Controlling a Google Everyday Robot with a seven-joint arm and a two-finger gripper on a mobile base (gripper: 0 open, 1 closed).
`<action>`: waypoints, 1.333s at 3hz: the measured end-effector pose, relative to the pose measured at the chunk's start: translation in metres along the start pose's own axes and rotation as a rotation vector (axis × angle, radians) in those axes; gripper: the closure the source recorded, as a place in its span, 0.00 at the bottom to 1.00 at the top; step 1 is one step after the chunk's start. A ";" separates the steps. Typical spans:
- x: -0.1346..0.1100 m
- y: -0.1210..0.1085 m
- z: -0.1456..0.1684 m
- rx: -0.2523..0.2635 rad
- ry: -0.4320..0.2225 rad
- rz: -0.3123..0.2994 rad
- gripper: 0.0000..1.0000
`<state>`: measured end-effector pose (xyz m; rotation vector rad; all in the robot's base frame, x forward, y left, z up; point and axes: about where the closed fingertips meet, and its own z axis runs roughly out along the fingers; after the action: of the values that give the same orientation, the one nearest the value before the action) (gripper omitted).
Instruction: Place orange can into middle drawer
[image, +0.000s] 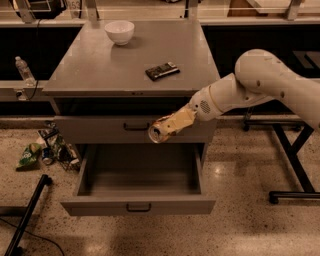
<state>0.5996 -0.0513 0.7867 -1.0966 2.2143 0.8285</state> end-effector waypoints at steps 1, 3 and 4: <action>0.028 -0.007 0.021 0.037 0.008 0.144 1.00; 0.059 -0.015 0.046 0.018 -0.022 0.280 1.00; 0.112 -0.048 0.098 0.070 0.015 0.415 1.00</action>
Offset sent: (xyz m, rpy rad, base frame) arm -0.0045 -0.0025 -0.0316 0.0008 0.0795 -0.1093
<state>0.5978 -0.0601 0.6304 -0.6176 2.5040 0.9006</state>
